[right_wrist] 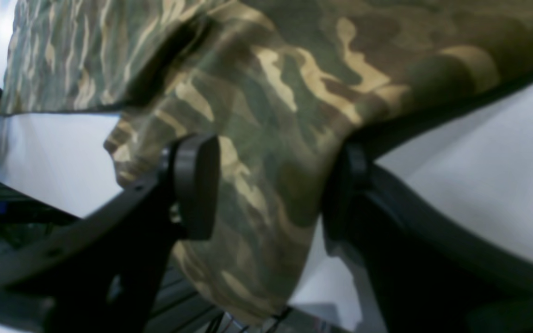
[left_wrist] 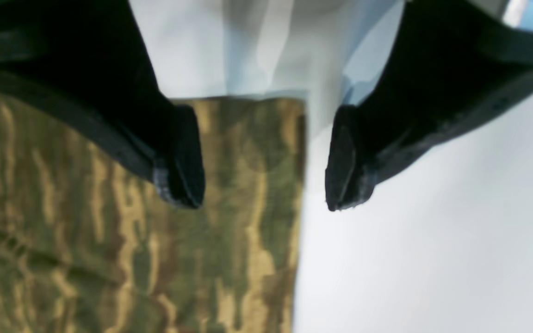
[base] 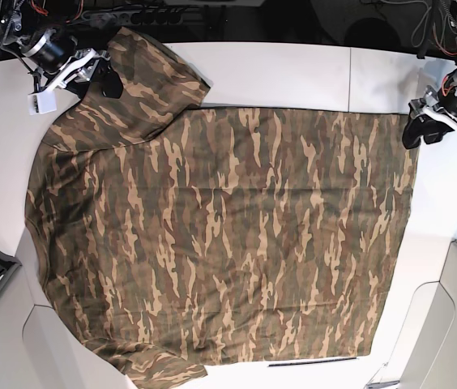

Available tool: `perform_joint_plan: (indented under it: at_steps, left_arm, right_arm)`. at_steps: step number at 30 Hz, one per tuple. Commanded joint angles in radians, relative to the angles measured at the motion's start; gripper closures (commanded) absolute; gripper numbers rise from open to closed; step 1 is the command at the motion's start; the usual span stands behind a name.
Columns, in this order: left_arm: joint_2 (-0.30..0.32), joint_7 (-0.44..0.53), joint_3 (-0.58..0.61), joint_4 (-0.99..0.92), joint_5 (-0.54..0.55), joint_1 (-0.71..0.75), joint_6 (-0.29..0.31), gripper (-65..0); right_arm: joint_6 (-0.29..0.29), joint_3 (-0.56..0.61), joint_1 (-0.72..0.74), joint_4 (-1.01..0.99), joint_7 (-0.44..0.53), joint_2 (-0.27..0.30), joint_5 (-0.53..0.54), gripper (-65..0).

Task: Fold the T-shirt properly
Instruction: 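Close both grippers on the shoulder corners of the camouflage shirt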

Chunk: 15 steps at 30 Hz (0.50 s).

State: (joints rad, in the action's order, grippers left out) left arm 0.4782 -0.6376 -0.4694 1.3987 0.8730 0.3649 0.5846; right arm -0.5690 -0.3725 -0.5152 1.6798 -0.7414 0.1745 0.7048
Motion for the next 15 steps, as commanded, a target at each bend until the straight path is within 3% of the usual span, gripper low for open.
perform_joint_plan:
  at_steps: [1, 6, 8, 10, 13, 15]
  left_arm:
    - [0.007, -0.026, 0.011, 0.008, -0.009, 0.002, 0.003, -44.3]
    - [0.007, -0.024, 0.06, 0.008, -0.009, 0.001, 0.004, -41.8]
    - [0.006, -0.024, 0.063, 0.008, -0.009, 0.0, 0.004, -32.9]
    - [0.007, -0.024, 0.063, 0.008, -0.009, 0.0, 0.003, -20.4]
    - [0.007, -0.014, 0.063, 0.008, -0.009, 0.001, 0.004, -7.7]
    - [0.007, -0.013, 0.063, 0.008, -0.008, 0.0, 0.004, -1.0]
  right_arm:
    - [0.004, 0.0, -0.007, 0.005, -0.019, 0.005, 0.0, -34.2]
    - [0.004, 0.0, -0.009, 0.005, -0.019, 0.004, 0.011, -33.8]
    - [0.005, 0.0, -0.009, 0.005, -0.019, 0.004, 0.011, -28.1]
    - [0.004, 0.0, -0.009, 0.005, -0.019, 0.005, 0.01, -17.3]
    - [0.004, 0.0, -0.009, 0.005, -0.019, 0.005, 0.011, -1.6]
    - [0.004, 0.0, -0.009, 0.005, -0.019, 0.005, 0.01, 0.0]
